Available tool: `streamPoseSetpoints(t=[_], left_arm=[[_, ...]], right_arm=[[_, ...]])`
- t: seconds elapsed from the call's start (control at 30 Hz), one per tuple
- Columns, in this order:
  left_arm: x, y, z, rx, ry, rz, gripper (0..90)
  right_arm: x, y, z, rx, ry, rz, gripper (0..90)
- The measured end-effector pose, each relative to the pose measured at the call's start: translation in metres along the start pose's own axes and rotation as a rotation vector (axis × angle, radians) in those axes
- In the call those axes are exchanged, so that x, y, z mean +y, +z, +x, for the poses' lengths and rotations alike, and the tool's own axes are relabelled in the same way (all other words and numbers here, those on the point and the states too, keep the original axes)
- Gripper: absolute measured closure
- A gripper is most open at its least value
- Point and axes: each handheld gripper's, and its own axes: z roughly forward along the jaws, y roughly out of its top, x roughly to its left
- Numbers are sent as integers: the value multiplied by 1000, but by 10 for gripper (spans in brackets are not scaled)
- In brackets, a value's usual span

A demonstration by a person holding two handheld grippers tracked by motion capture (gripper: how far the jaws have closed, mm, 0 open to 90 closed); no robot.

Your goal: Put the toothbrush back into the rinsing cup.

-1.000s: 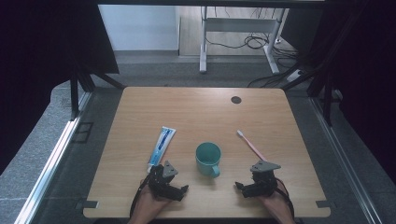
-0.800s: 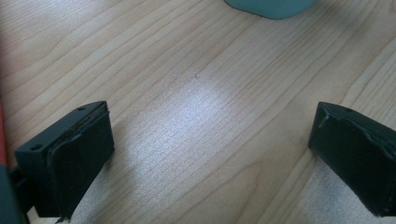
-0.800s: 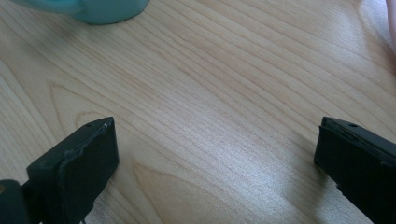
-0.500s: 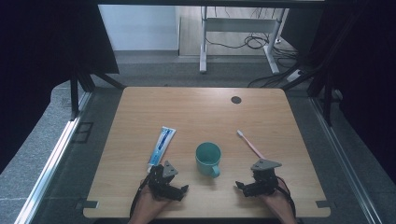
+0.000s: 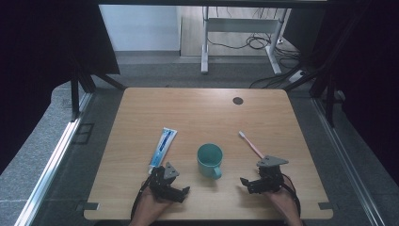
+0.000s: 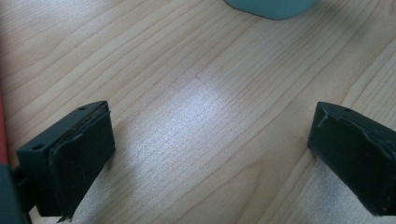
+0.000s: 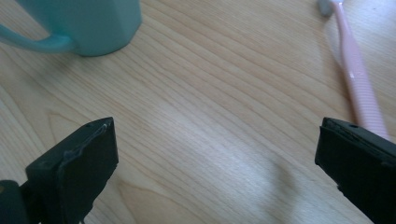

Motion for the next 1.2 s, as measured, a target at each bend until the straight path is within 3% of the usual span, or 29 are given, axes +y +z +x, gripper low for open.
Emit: streamPoseSetpoints(t=[0.13,0.43,0.8,1.2], left_arm=[[0,0,0,0,0,0,8],[0,0,0,1,0,0,9],[0,0,0,2,-1,-2,11],[0,0,0,2,-1,-2,12]], right_arm=[[1,-4,-5,-25,-6,0,0],[2,-8,-15,-32,21,-1,0],[-1,-12,-38,-48,87,38,0],[3,-19,-55,-65,117,82,17]])
